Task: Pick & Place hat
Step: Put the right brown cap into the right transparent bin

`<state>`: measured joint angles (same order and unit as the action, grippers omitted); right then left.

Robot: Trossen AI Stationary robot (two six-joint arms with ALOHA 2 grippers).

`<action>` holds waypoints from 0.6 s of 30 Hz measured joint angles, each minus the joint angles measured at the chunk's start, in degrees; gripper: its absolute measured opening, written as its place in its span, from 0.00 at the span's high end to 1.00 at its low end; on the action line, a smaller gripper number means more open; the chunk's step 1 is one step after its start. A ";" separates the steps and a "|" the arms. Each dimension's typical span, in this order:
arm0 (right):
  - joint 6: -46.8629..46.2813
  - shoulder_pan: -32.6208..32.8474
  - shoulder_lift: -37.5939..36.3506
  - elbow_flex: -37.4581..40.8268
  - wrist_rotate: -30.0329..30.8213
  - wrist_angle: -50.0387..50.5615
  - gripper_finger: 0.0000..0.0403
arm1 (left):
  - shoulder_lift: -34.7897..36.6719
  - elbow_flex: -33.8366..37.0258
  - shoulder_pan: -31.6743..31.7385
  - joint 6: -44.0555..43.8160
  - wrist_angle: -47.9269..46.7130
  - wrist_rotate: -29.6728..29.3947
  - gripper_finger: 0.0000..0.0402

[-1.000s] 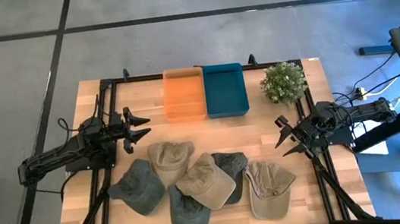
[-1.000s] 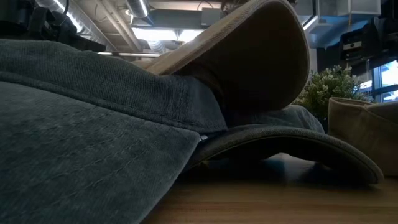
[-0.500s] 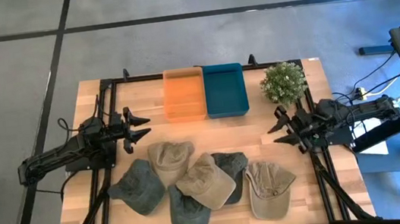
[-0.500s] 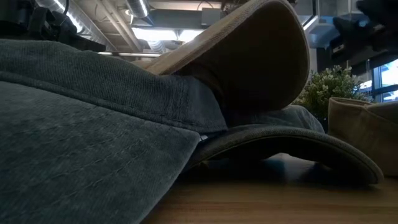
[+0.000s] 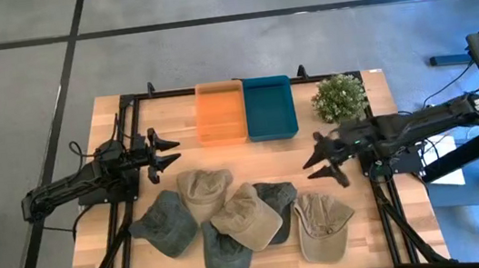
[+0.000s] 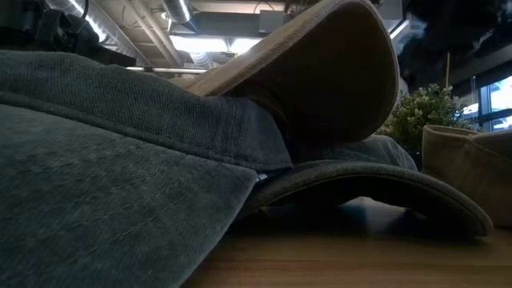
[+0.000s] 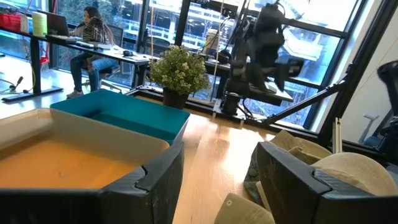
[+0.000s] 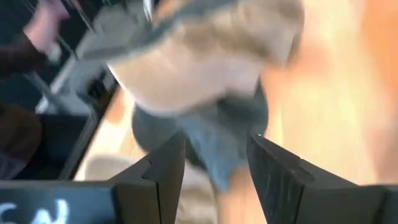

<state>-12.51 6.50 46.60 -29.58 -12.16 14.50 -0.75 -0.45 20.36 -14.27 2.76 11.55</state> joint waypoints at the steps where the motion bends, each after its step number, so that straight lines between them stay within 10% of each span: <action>1: -0.84 0.40 2.04 -0.27 -0.62 0.69 0.57 | 0.01 0.02 0.00 -0.04 0.00 0.00 0.51; 10: -9.78 4.74 14.68 -0.07 -12.90 2.12 0.57 | -0.01 0.00 0.00 3.63 0.00 -1.81 0.51; 18: -9.49 8.89 22.01 -0.05 -4.13 2.12 0.57 | 0.01 0.02 0.00 5.00 0.00 -7.52 0.51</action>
<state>-22.00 15.39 68.61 -29.63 -16.29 16.62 -0.73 -0.43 20.36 -9.27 2.76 4.03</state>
